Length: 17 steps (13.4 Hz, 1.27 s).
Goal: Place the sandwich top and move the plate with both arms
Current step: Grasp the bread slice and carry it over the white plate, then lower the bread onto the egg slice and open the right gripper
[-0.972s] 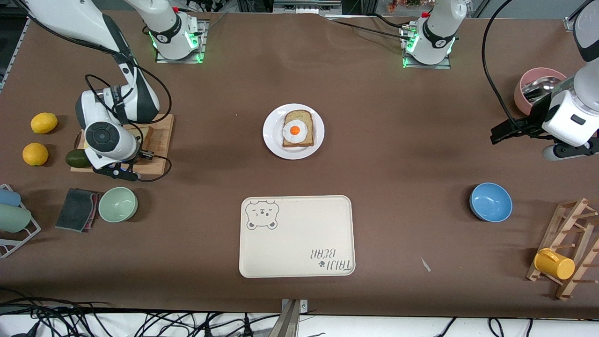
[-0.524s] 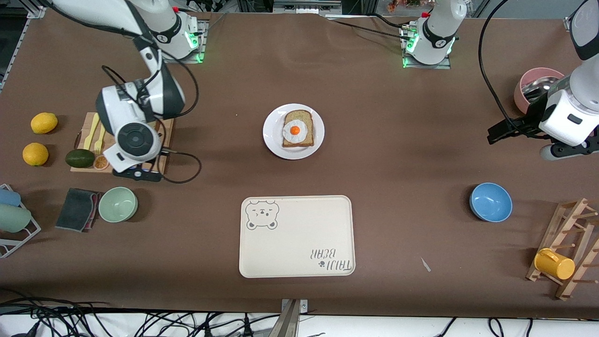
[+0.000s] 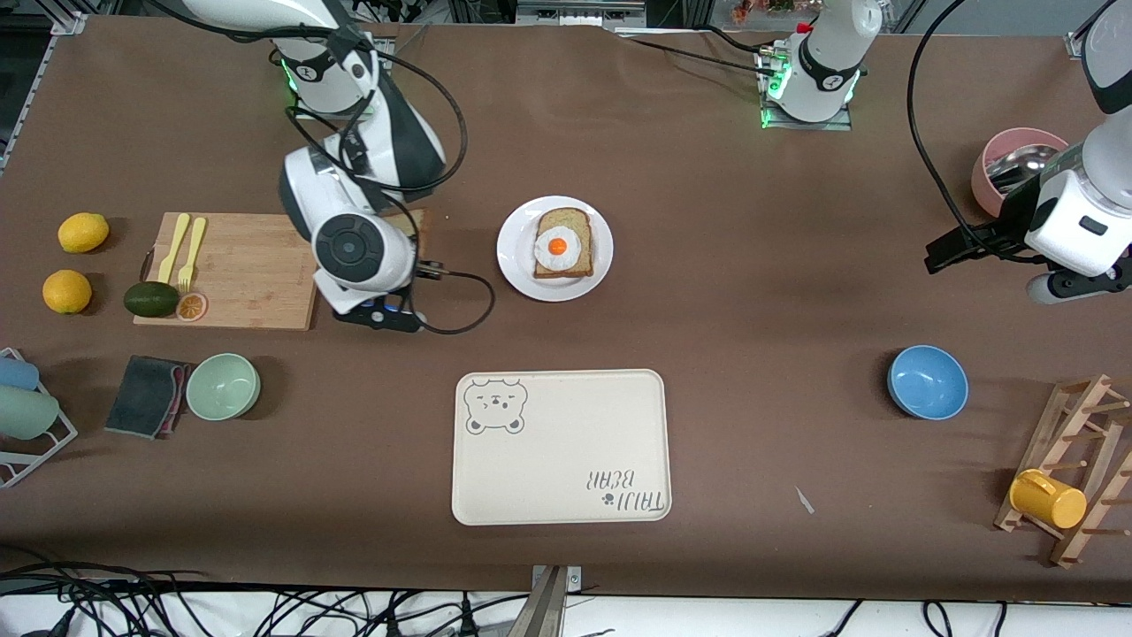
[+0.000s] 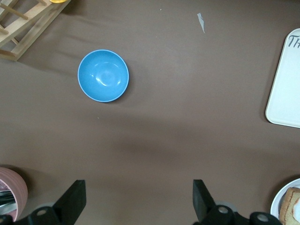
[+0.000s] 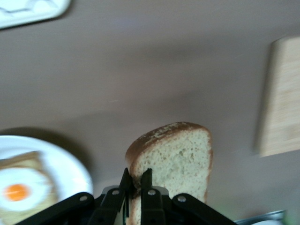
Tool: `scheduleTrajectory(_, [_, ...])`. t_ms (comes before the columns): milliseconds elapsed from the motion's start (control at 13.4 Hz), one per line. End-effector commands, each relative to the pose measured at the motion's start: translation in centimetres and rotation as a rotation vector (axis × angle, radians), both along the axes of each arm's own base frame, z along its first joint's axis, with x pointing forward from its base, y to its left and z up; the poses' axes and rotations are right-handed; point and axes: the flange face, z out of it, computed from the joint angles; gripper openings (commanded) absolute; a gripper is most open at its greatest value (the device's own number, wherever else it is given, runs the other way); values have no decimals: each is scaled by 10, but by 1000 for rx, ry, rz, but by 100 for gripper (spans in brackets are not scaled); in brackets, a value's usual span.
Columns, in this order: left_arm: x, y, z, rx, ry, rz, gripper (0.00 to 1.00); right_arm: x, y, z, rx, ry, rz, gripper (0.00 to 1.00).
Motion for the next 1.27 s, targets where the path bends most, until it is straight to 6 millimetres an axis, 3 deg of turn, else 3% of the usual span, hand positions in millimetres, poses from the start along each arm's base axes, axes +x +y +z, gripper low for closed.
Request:
scheduleTrajectory(0, [-2, 2, 3, -16, -8, -2, 100, 9, 54, -4, 74, 36, -126, 0])
scheduleTrajectory(299, [-2, 3, 2, -16, -6, -19, 100, 5, 114, -23, 175, 21, -215, 0])
scheduleTrajectory(449, [-2, 3, 1, -16, -5, -19, 100, -19, 150, -39, 172, 6, -192, 0])
scheduleTrajectory(598, [-1, 3, 0, -16, -3, -19, 100, -28, 159, -63, 147, 36, -202, 0])
scheduleTrajectory(823, [-2, 3, 0, -16, -2, -19, 100, -47, 175, -82, 131, 70, -187, 0])
scheduleTrajectory(1047, [-2, 3, 1, -18, -3, -19, 100, -49, 184, -89, 147, 51, -200, 0])
scheduleTrajectory(1122, [-2, 3, 1, -18, -3, -19, 100, -49, 184, -89, 150, 49, -201, 45])
scheduleTrajectory(1197, [-2, 3, 1, -19, -3, -19, 100, -49, 184, -89, 152, 46, -193, 99])
